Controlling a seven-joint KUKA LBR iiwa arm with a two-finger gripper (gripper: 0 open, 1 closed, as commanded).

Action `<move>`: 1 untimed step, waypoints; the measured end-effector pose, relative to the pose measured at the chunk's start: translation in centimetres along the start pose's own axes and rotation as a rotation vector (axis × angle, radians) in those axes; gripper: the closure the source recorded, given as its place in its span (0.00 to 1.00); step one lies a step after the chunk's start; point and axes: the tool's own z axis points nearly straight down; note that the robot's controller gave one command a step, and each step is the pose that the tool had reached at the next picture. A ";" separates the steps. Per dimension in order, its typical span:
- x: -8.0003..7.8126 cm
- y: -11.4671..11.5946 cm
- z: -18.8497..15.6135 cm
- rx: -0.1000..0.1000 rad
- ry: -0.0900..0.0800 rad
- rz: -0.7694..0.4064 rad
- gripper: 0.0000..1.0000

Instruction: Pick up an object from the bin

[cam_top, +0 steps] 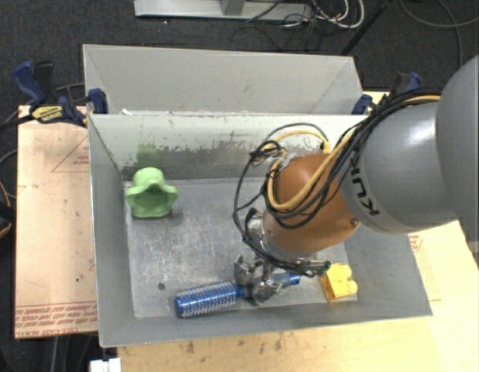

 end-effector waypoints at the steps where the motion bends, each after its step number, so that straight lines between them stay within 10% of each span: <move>1: -2.2 1.3 -18.0 -0.001 0.001 -0.313 1.00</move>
Offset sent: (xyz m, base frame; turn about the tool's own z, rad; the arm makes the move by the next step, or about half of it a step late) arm 0.0012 0.0236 0.1777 -0.3157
